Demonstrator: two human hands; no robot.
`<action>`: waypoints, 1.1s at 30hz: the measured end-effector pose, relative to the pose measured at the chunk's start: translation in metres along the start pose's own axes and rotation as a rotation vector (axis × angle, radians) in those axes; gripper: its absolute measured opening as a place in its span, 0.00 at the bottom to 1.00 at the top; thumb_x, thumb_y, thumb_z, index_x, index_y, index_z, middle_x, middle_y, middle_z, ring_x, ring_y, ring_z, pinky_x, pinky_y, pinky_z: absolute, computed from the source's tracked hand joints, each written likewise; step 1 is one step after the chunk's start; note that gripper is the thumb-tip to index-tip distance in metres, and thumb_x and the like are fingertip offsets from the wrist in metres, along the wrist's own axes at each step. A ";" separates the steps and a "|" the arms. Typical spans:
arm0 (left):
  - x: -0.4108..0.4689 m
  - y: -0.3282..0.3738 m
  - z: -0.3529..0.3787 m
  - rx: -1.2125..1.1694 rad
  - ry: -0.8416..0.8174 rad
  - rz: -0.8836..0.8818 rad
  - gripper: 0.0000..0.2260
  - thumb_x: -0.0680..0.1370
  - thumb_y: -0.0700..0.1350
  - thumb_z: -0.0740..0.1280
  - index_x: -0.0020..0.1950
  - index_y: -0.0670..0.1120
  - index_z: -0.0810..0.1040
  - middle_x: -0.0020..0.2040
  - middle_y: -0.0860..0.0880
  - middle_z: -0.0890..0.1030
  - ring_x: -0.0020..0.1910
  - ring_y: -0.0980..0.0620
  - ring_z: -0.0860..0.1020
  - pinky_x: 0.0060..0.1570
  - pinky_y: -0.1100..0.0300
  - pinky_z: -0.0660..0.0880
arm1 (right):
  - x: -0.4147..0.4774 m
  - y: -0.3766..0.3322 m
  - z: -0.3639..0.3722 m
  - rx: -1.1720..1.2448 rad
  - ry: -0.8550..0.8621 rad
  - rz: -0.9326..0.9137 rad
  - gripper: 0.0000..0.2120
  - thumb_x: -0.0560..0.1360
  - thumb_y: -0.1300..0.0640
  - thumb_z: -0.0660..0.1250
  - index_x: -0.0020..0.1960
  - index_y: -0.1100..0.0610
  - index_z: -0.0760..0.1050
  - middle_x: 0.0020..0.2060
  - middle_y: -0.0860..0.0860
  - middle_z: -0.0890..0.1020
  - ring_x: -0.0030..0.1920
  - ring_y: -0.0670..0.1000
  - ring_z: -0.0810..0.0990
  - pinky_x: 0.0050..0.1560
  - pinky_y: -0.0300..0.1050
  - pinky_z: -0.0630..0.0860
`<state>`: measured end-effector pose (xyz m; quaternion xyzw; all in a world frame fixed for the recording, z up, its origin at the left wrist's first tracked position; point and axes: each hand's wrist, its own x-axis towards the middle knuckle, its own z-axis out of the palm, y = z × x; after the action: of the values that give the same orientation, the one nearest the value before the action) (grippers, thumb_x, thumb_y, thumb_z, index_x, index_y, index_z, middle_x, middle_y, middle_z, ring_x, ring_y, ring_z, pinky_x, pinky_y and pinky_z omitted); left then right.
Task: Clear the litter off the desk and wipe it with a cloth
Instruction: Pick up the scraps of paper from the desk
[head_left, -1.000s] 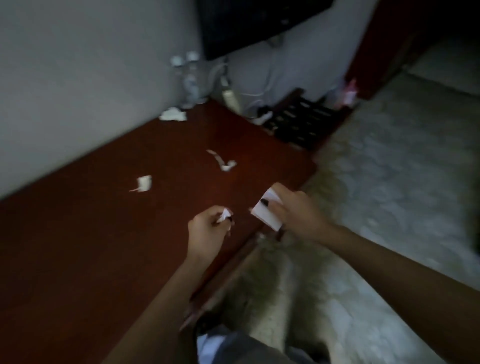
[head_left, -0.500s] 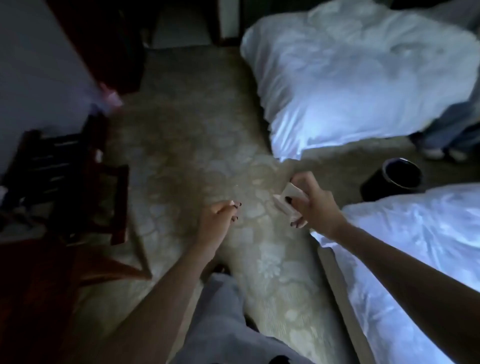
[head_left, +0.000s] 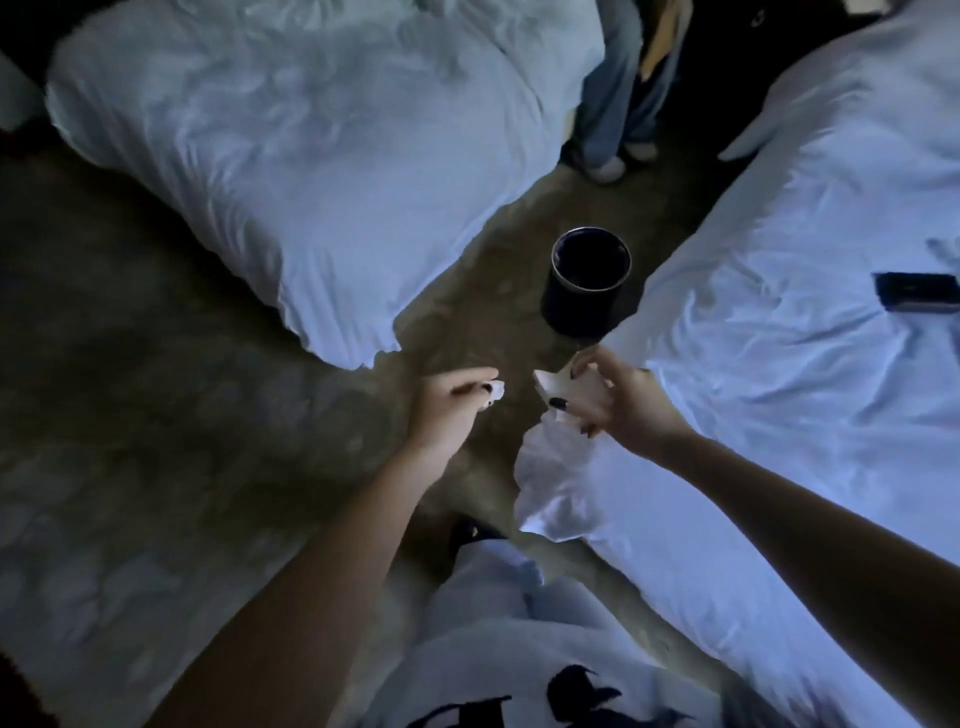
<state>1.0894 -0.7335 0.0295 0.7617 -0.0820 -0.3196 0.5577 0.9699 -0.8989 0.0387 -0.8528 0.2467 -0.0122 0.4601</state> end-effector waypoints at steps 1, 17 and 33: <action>0.018 0.010 0.006 0.018 -0.026 0.017 0.12 0.76 0.32 0.64 0.56 0.39 0.81 0.50 0.46 0.82 0.48 0.55 0.80 0.42 0.73 0.75 | 0.012 0.002 -0.006 -0.008 0.019 0.016 0.17 0.68 0.51 0.75 0.49 0.51 0.68 0.40 0.52 0.80 0.28 0.49 0.80 0.29 0.40 0.77; 0.311 0.074 0.091 0.285 -0.202 -0.120 0.07 0.74 0.37 0.69 0.44 0.50 0.79 0.36 0.58 0.80 0.33 0.60 0.79 0.36 0.69 0.77 | 0.240 0.117 -0.053 0.184 0.233 0.460 0.13 0.76 0.59 0.64 0.53 0.48 0.61 0.54 0.57 0.77 0.36 0.54 0.81 0.32 0.44 0.78; 0.586 0.115 0.213 0.276 -0.330 -0.473 0.09 0.74 0.32 0.67 0.52 0.40 0.80 0.39 0.45 0.80 0.35 0.53 0.77 0.36 0.65 0.75 | 0.433 0.198 -0.121 0.205 0.311 0.872 0.30 0.73 0.58 0.66 0.72 0.45 0.60 0.55 0.58 0.77 0.44 0.57 0.80 0.45 0.55 0.80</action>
<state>1.4513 -1.2278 -0.1358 0.7659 -0.0346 -0.5454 0.3387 1.2396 -1.2699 -0.1374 -0.6080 0.6453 0.0303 0.4615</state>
